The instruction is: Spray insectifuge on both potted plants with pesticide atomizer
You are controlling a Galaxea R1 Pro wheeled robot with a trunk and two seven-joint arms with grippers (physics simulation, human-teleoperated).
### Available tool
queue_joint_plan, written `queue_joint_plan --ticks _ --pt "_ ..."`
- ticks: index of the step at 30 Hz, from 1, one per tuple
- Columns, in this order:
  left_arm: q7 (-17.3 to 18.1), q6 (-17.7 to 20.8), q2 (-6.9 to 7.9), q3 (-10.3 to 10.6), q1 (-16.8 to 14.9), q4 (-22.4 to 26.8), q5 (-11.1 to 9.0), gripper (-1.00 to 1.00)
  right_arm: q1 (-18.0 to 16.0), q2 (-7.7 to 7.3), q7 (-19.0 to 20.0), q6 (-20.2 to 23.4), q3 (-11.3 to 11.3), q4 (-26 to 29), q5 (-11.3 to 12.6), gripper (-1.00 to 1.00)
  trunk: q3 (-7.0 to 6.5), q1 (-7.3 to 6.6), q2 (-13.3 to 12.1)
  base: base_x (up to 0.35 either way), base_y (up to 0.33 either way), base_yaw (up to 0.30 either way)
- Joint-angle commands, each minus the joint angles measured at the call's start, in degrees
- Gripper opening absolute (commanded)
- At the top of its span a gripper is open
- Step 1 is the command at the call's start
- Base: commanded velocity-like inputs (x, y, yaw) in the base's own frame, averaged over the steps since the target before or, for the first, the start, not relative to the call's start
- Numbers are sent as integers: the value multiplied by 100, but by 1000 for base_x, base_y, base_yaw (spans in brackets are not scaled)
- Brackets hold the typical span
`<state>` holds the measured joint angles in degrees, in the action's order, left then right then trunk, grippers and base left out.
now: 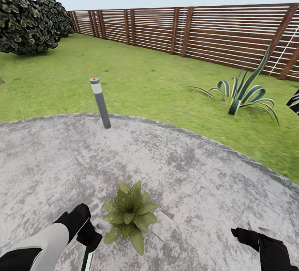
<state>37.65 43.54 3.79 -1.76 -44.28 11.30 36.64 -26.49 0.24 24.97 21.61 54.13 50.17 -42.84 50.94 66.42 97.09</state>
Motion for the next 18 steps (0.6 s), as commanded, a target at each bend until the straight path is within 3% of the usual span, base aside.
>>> queue_joint_plan --ticks 1,6,18 --pt "43 22 -1 -18 -1 10 54 -100 -6 3 52 10 19 11 -49 100 5 0 2 0 -8 251" --pt "40 22 -1 -25 -1 13 54 -100 -6 3 52 10 19 11 -49 100 5 0 2 -83 -170 228" --pt "40 22 -1 -28 -1 13 54 -100 -6 3 52 10 19 11 -49 100 5 0 2 -136 -305 14"
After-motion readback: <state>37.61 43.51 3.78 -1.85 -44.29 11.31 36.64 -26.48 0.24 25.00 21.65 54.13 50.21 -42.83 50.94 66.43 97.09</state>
